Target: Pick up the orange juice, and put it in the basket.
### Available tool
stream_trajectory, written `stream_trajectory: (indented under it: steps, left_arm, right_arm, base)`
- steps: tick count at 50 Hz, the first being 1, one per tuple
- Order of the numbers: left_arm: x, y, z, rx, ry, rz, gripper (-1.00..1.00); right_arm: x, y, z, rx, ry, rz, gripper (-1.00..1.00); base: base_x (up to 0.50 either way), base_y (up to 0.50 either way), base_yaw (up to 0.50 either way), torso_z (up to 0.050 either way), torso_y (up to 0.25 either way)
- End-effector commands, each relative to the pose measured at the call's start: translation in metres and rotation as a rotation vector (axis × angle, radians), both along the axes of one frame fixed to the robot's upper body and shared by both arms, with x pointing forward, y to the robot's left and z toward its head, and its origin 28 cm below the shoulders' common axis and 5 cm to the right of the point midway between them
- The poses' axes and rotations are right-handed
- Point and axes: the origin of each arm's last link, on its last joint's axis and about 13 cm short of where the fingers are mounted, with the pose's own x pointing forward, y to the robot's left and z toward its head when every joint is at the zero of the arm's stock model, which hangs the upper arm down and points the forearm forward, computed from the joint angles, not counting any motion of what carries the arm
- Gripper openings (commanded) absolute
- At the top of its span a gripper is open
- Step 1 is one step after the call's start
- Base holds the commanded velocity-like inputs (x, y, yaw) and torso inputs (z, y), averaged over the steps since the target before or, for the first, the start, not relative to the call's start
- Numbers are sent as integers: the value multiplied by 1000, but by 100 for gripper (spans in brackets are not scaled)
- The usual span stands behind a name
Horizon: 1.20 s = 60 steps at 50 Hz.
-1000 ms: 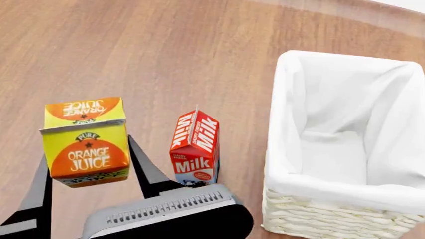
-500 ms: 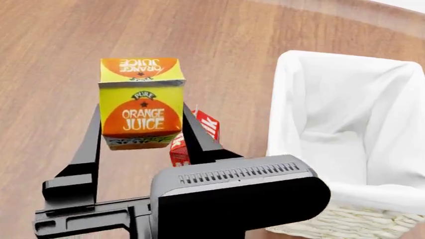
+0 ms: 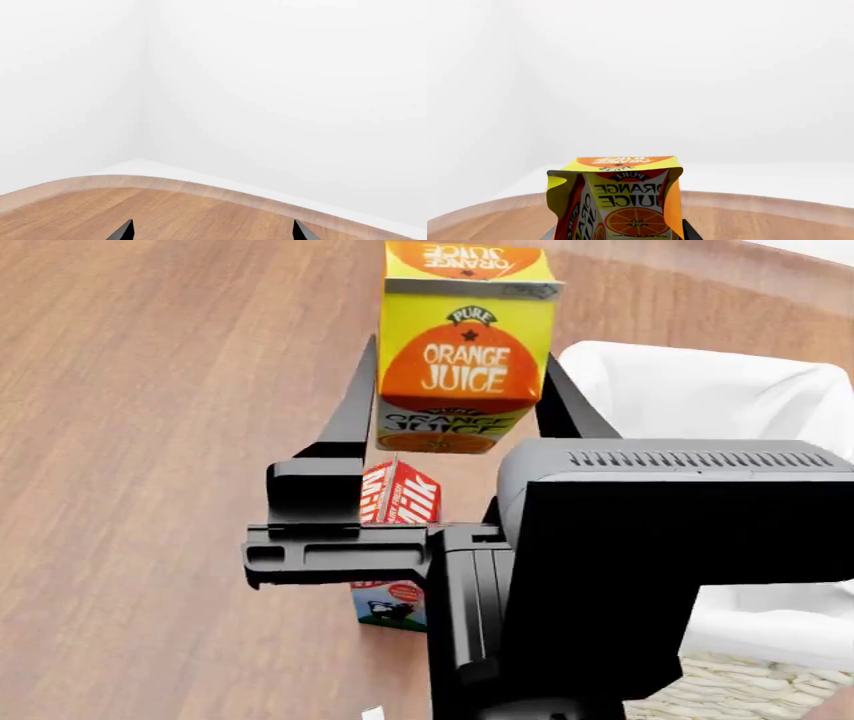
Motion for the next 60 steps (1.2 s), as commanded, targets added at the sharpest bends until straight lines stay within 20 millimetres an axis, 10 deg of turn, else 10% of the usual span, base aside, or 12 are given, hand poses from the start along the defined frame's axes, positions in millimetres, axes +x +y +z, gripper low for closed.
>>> stream_trajectory:
  steps: [1, 38, 60]
  left_arm:
    - [4, 3, -1, 7, -6, 1, 100]
    - [6, 3, -2, 10, 1, 0, 100]
    - [7, 4, -4, 6, 7, 6, 100]
  right_arm:
    - [8, -21, 21, 19, -69, -86, -100]
    - [2, -83, 53, -11, -17, -300, -100]
    - [39, -111, 37, 12, 243, -300, -100]
  base:
    - [0, 0, 0, 15, 0]
    - [0, 0, 0, 0, 1]
    - [0, 0, 0, 0, 0]
